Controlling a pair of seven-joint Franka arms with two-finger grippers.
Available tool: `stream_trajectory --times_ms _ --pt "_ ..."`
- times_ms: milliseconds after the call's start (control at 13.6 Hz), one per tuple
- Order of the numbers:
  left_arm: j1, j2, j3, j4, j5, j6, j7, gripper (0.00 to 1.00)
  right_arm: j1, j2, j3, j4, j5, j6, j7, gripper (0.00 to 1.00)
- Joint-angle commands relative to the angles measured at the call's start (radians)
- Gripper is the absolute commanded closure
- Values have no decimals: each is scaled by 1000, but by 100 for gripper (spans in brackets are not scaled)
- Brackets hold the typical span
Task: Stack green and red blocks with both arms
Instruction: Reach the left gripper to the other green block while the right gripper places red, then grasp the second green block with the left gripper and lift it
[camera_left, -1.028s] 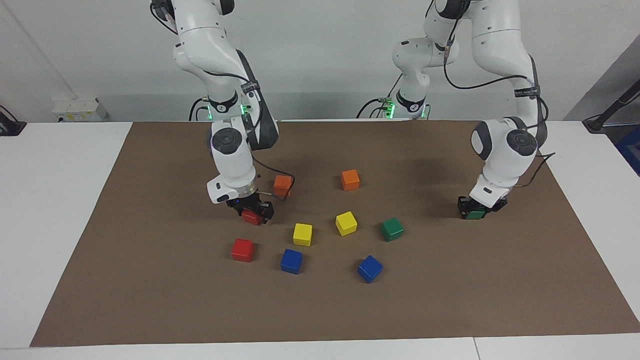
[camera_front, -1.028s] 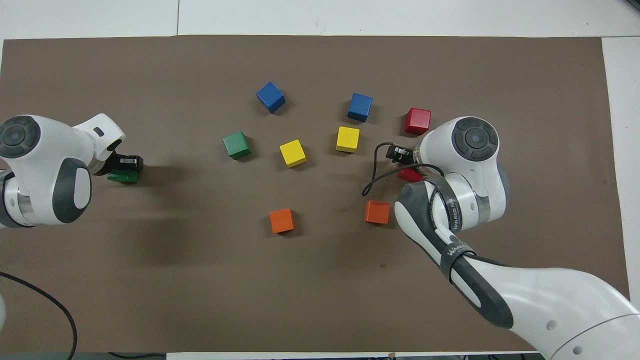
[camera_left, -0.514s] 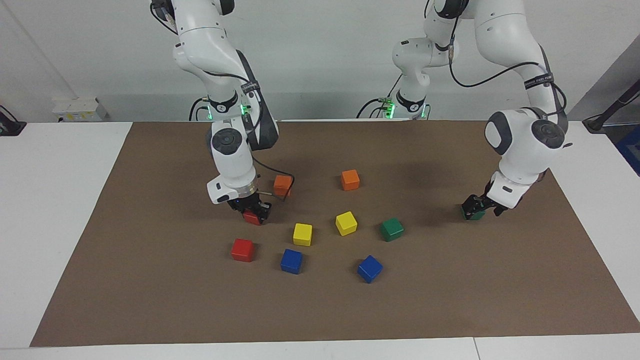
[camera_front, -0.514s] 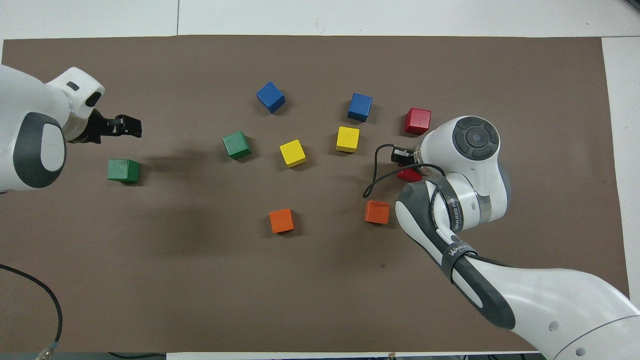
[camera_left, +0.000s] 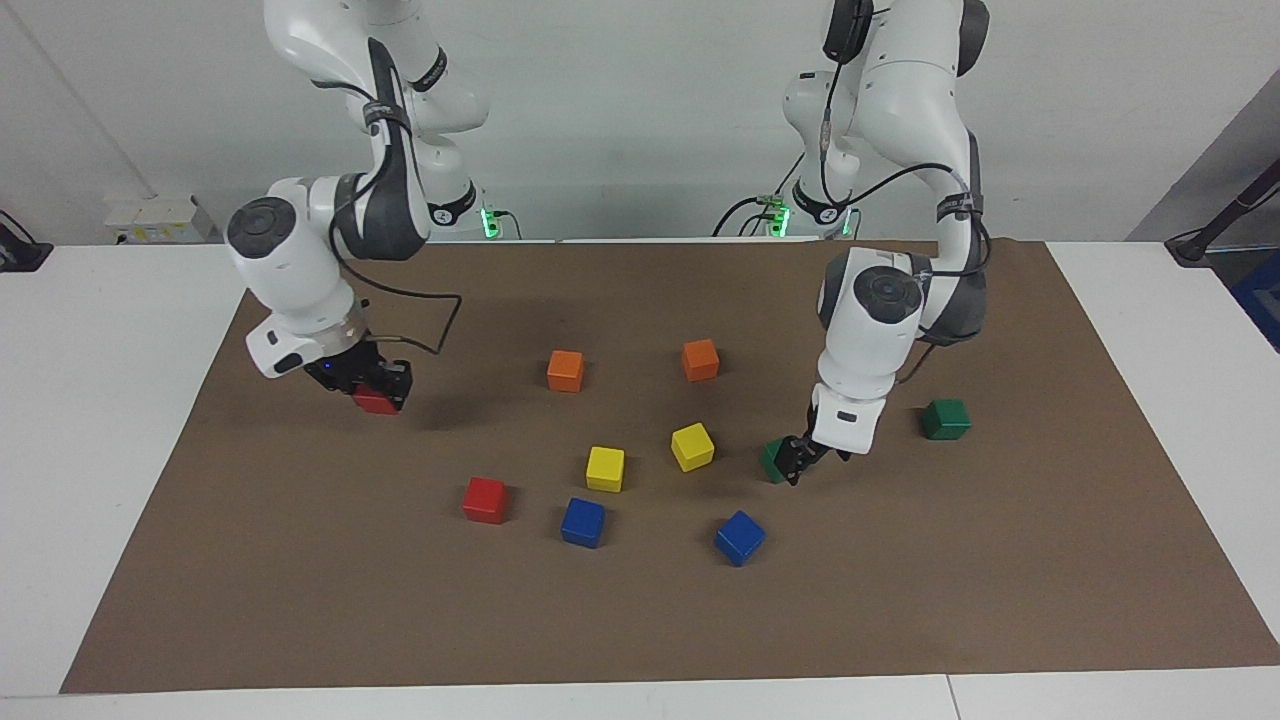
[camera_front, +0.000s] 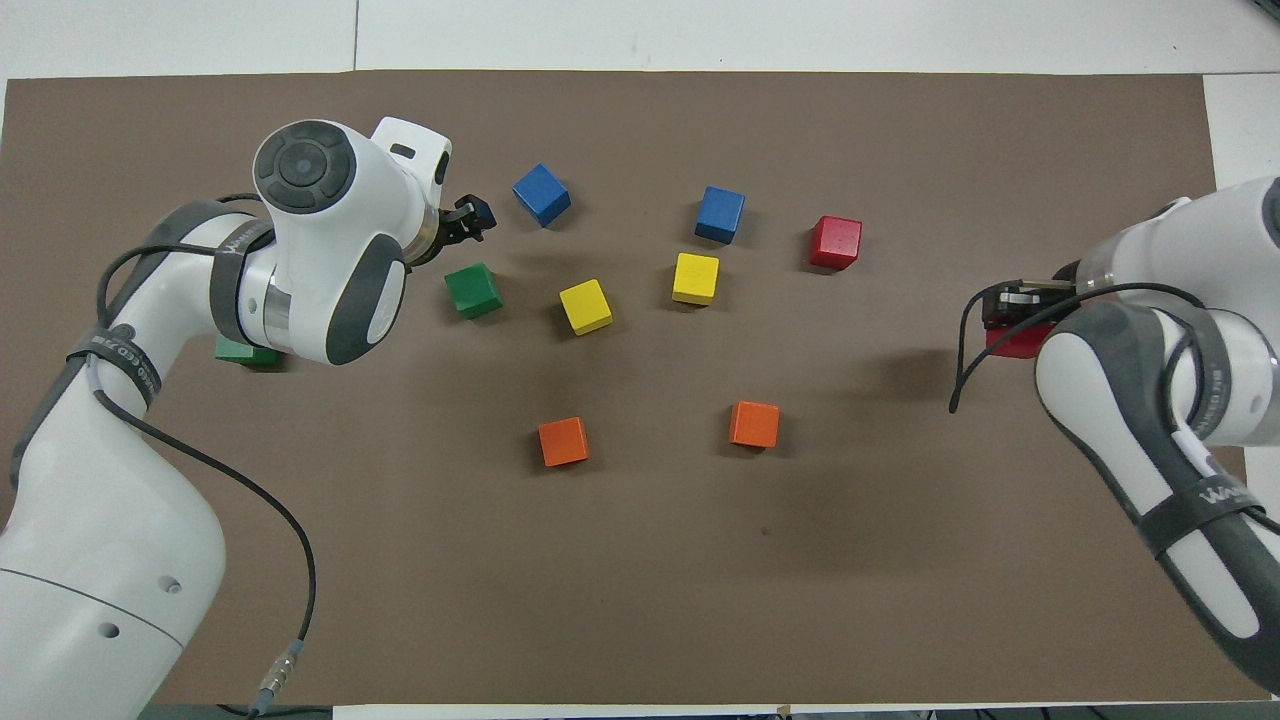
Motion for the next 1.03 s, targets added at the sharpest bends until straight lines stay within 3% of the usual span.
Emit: stream_trajectory --times_ms 0,294,661,734,808,955 --pt "-7 -18 14 -57 26 50 -16 0 -66 44 13 -47 14 93 -37 100" --pt "-39 -17 16 -103 28 99 -27 0 -93 156 11 -30 -30 172 -49 100" --pt "-62 -20 17 -190 41 211 -91 3 -101 176 14 -33 -47 244 -51 100" --pt "-70 -20 17 -189 41 207 -128 49 -103 176 14 -35 -43 252 -49 13" --pt "-70 -21 17 -184 41 192 -154 99 -104 176 14 -33 -41 241 -52 0" --pt "-38 -31 23 -62 69 -40 -71 100 -106 164 14 -27 -43 194 -58 0"
